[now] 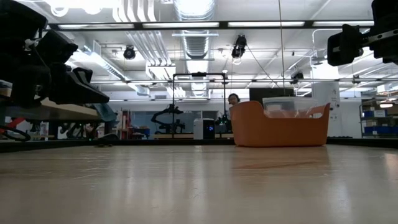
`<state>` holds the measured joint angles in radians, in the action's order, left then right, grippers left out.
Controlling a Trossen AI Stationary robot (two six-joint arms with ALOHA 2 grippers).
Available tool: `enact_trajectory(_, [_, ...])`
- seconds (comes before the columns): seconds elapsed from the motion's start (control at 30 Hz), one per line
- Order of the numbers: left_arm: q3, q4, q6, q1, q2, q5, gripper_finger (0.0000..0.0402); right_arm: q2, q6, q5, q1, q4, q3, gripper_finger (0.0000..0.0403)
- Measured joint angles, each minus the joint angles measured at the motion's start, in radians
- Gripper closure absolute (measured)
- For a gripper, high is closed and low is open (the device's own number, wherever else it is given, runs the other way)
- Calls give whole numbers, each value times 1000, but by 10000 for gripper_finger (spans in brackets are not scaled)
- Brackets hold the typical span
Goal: Roll bandage
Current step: Return to Home Position
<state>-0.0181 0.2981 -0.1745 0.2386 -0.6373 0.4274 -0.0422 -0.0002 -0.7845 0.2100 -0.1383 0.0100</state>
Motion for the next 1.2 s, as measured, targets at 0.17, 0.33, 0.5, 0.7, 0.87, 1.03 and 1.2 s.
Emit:
enact_trajectory(0.17, [0, 0, 0, 0, 0, 0, 402, 0, 0, 0, 0, 0, 0, 116])
enact_trajectory(0.33, [0, 0, 0, 0, 0, 0, 402, 0, 0, 0, 0, 0, 0, 106])
enact_trajectory(0.5, [0, 0, 0, 0, 0, 0, 402, 0, 0, 0, 0, 0, 0, 97])
enact_trajectory(0.7, [0, 0, 0, 0, 0, 0, 402, 0, 0, 0, 0, 0, 0, 95])
enact_trajectory(0.87, [0, 0, 0, 0, 0, 0, 402, 0, 0, 0, 0, 0, 0, 104])
enact_trajectory(1.03, [0, 0, 0, 0, 0, 0, 402, 0, 0, 0, 0, 0, 0, 111])
enact_trajectory(1.2, [0, 0, 0, 0, 0, 0, 402, 0, 0, 0, 0, 0, 0, 118])
